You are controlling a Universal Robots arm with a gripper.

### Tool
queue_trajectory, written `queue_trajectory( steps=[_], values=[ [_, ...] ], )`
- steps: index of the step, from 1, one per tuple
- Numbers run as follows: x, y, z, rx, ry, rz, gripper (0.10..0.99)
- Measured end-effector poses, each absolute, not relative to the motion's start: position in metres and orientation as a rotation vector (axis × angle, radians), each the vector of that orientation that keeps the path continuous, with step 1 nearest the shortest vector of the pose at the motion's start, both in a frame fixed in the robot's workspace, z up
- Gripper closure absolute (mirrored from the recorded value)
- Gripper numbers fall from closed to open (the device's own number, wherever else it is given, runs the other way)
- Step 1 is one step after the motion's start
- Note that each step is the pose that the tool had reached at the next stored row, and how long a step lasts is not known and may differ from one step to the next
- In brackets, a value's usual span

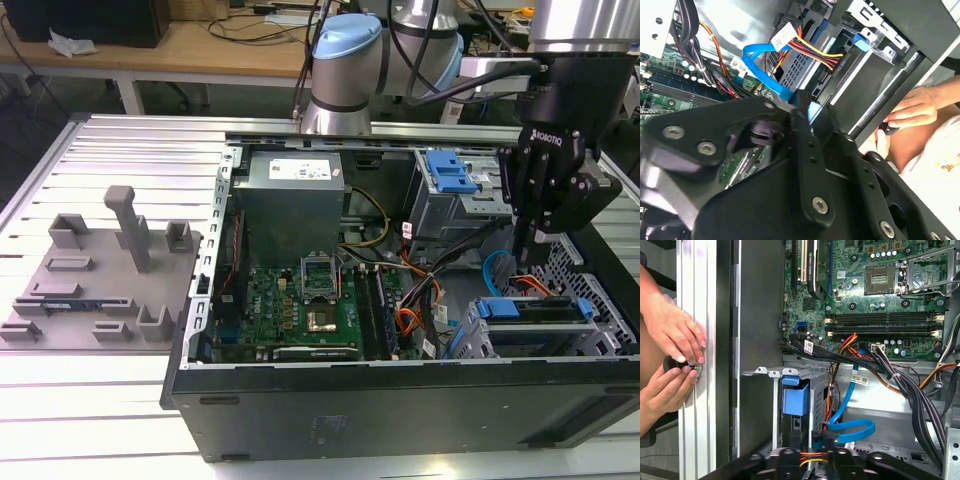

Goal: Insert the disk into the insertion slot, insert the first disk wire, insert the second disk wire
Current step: 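Insert the second disk wire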

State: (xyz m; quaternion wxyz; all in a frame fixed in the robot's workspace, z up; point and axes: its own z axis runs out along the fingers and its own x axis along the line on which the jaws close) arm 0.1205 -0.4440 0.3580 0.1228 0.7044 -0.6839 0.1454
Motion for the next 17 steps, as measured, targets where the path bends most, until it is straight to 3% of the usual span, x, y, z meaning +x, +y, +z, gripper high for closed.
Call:
queue_trajectory(
  steps=[1, 12, 15, 17],
  values=[
    [0.1205, -0.4440, 0.3577, 2.055, -1.995, 0.424, 0.816],
    [0.1205, -0.4440, 0.3539, 2.055, -1.995, 0.424, 0.816],
    [0.1205, -0.4440, 0.3534, 2.055, -1.995, 0.424, 0.925],
    [0.1205, -0.4440, 0.3533, 2.055, -1.995, 0.424, 0.925]
  ],
)
